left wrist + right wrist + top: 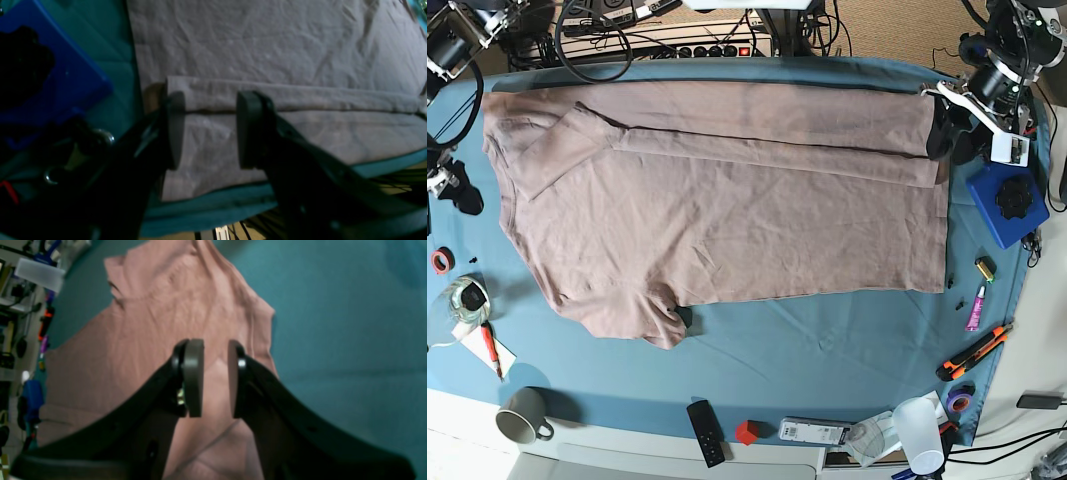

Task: Fold the T-shirt properly
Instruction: 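Release the shirt with both grippers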

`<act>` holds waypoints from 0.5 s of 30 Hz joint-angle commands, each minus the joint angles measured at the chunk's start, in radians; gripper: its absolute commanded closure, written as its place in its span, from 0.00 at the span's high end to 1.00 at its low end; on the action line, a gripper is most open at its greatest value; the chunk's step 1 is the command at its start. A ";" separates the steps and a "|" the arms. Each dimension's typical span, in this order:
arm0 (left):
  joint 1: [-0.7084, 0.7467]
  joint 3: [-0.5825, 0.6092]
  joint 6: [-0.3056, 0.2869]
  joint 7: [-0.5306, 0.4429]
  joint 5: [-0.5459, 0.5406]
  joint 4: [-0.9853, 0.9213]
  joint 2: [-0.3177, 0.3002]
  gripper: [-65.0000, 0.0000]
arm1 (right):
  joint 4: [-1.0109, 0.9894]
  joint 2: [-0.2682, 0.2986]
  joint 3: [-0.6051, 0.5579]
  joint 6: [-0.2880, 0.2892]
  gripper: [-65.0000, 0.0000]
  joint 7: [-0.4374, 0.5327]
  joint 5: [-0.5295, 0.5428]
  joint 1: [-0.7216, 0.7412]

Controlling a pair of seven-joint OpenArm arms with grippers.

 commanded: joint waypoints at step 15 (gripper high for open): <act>-0.052 0.257 0.094 -0.021 0.158 0.015 -0.008 0.39 | 0.013 0.031 -0.477 -0.045 0.31 0.417 -0.578 0.288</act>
